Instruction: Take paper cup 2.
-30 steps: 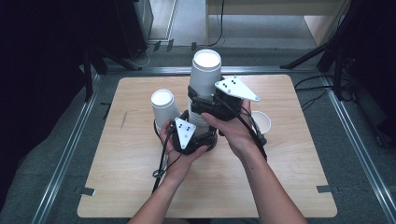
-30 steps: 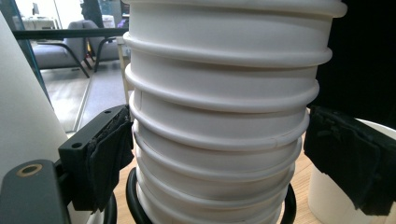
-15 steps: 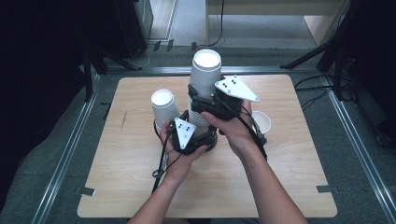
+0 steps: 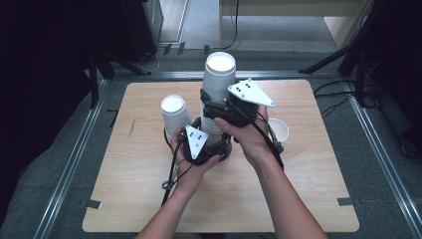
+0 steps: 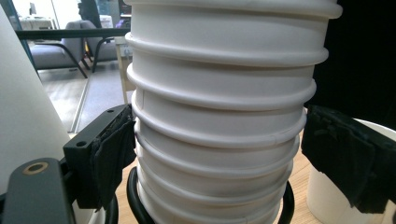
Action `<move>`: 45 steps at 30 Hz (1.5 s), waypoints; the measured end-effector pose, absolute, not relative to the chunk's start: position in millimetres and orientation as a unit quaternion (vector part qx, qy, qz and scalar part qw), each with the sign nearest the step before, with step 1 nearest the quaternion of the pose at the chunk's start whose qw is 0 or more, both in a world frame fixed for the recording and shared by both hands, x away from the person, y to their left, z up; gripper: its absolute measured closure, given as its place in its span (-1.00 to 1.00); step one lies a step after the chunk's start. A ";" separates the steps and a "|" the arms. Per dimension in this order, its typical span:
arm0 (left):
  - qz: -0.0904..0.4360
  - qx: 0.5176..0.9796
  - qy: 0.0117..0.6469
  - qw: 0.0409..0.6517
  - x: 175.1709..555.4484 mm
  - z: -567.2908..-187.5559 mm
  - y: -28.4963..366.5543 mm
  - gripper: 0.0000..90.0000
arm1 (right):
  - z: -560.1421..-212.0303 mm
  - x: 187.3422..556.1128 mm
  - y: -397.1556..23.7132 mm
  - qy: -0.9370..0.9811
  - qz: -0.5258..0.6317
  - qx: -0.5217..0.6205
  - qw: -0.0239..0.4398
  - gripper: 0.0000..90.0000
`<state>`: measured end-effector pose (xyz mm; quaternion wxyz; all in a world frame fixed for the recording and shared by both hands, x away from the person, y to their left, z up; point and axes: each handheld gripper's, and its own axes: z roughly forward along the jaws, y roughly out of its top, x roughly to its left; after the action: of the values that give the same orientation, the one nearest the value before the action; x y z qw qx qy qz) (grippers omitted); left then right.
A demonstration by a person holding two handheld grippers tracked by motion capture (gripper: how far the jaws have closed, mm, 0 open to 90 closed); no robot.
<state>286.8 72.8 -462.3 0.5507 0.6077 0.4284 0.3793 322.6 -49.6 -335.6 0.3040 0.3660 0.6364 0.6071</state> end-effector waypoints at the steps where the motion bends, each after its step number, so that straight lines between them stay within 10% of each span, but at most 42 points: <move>1: 0.379 0.607 0.429 0.551 286.8 -462.3 72.9 -0.76 | -335.4 323.0 -49.6 0.636 0.607 0.366 0.305 -0.72; 45: 0.369 0.593 0.417 0.582 280.7 -447.1 79.0 -0.81 | -317.5 319.2 -54.9 0.626 0.624 0.360 0.299 -0.75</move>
<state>280.7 79.0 -447.1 0.5817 0.5931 0.4165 0.3694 319.2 -54.9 -317.5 0.2989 0.3598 0.6262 0.6238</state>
